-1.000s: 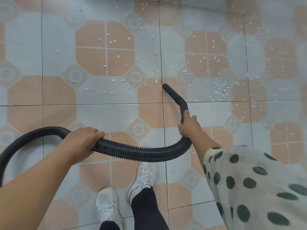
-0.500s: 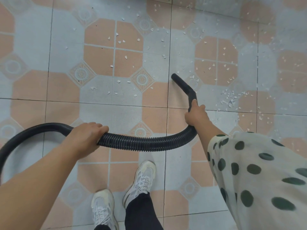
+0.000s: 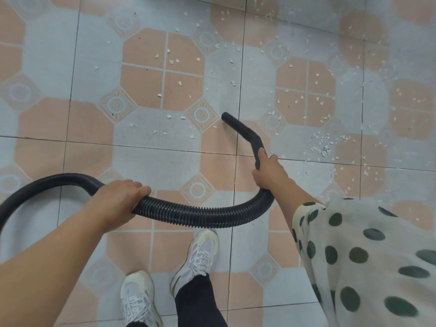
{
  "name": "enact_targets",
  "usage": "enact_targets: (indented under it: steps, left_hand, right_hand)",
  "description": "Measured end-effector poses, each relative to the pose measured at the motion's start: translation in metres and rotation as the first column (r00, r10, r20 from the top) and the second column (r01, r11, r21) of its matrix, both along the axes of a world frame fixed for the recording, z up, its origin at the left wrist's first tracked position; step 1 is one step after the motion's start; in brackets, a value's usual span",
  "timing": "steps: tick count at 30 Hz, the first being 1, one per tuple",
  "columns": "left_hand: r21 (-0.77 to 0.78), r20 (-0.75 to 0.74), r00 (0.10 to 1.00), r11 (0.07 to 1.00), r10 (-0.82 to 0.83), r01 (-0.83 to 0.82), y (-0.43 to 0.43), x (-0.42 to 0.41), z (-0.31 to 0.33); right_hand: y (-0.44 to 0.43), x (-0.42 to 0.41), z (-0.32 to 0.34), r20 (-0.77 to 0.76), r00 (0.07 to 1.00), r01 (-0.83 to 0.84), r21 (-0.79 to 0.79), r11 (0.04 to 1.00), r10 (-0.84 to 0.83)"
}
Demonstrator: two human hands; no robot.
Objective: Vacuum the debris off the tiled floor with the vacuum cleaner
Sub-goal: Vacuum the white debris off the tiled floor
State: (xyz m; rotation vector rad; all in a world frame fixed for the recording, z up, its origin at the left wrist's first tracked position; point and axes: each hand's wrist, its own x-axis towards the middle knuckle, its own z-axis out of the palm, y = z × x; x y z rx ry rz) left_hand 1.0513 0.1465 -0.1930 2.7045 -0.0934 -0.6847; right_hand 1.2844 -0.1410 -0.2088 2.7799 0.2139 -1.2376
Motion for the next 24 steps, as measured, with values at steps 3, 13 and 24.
enact_targets:
  steps: [3, 13, 24]
  left_hand:
    - [-0.013, -0.008, 1.0, 1.0, 0.002, -0.002, -0.001, -0.013, 0.002]
    - [0.006, -0.008, 1.0, 1.0, 0.015, -0.015, 0.004, -0.039, 0.009]
    - [0.013, -0.122, 0.99, 0.998, 0.066, -0.065, 0.024, -0.07, 0.023]
  right_hand:
    - [-0.002, -0.014, 0.004, 0.001, 1.0, -0.003, -0.004, 1.0, 0.003]
    - [0.007, -0.048, 0.006, -0.036, 0.998, -0.06, -0.004, 0.998, 0.059]
    - [0.047, -0.072, 0.007, -0.071, 0.978, -0.196, 0.028, 0.98, 0.198]
